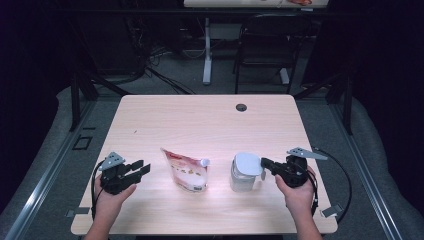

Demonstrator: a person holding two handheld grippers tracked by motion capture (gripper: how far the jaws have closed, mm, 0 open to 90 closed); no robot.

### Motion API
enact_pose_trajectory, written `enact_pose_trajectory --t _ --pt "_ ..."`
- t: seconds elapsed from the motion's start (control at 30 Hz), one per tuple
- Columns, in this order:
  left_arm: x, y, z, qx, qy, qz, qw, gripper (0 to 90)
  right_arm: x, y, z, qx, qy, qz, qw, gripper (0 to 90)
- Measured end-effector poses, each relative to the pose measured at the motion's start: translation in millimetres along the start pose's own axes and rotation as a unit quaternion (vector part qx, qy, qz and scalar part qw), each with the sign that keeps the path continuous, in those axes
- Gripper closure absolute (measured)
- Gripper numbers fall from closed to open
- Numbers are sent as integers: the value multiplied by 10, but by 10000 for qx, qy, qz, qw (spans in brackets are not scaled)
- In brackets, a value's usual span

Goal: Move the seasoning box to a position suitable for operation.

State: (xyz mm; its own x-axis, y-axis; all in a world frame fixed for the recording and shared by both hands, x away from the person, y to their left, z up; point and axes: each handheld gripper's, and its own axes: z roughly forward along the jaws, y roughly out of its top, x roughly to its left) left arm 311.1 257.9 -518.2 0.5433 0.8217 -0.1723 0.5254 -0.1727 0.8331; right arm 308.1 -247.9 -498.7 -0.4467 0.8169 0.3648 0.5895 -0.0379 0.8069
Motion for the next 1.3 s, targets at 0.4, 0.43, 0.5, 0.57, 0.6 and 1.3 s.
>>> enact_pose_trajectory --t 0.4,0.43,0.5,0.57,0.6,1.3 --pt "5 0 1 6 5 9 10000 621 -60 -31 7 84 -98 118 9998 900" --pt "5 0 1 7 4 12 10000 621 -76 -49 22 146 -144 130 9997 900" --pt "7 1 0 1 4 14 10000 621 -83 -57 30 152 -141 157 9997 900" --pt "10 1 -1 13 10 11 10000 621 -101 -73 44 188 -141 199 9995 900" --pt "10 1 -1 13 10 11 10000 621 -101 -73 44 188 -141 199 9995 900" --pt "7 5 -16 20 9 48 10000 619 -89 -269 -82 362 -802 -501 9949 795"
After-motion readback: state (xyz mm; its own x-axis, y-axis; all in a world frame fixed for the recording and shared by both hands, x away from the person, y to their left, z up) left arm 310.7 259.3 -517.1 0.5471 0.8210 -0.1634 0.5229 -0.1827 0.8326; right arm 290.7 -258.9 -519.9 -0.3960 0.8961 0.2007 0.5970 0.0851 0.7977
